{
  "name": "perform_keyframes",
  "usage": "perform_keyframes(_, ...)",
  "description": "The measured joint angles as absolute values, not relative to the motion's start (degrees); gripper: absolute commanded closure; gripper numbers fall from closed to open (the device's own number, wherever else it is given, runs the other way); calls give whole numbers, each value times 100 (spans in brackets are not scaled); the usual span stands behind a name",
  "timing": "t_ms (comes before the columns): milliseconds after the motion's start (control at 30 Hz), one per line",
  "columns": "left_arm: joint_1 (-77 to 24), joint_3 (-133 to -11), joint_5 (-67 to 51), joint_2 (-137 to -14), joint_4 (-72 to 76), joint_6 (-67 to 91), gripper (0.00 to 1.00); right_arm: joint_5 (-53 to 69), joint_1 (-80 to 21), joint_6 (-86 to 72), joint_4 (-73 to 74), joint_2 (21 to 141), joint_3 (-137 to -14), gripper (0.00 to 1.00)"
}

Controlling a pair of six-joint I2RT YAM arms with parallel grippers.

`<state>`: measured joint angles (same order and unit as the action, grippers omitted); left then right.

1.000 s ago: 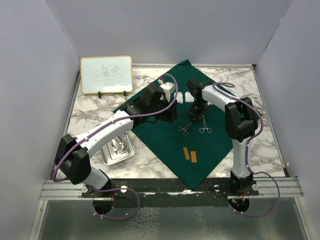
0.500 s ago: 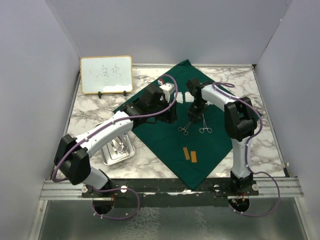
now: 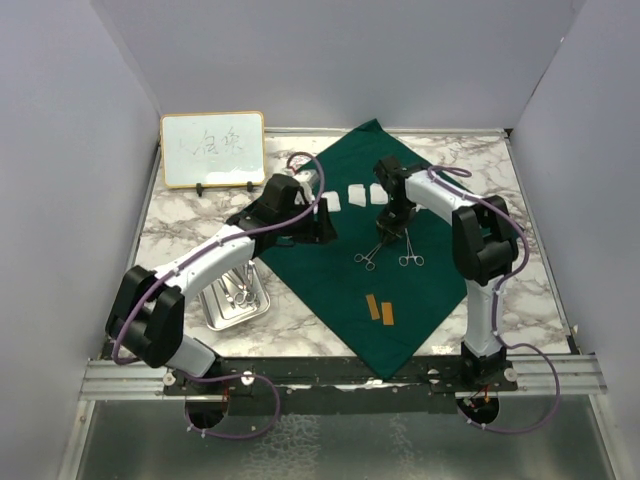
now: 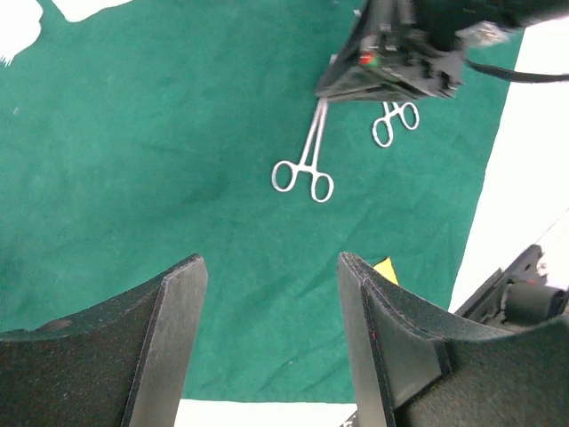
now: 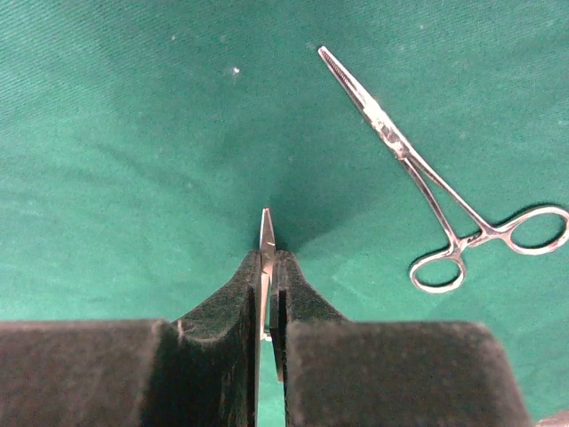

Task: Prepare the surgical pack
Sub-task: Pick up the medical item from the surgical kit.

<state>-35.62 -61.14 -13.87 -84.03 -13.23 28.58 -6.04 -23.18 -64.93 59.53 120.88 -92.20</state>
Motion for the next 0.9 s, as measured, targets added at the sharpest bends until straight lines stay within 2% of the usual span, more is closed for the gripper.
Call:
perform_keyframes(167, -2961, -5699, -2324, -8774, -729, 3463, 39, -458, -2320, -6469, 5658, 11751, -8882, 99)
perform_keyframes(367, -3006, -5701, -3221, -9651, -82, 3955, 40, -309, -2318, -6351, 5240, 11325, -8510, 99)
perform_keyframes(900, -3251, -6141, -3986, -10978, 768, 4661, 47, 189, -2318, -6031, 4716, 10750, -7990, 99)
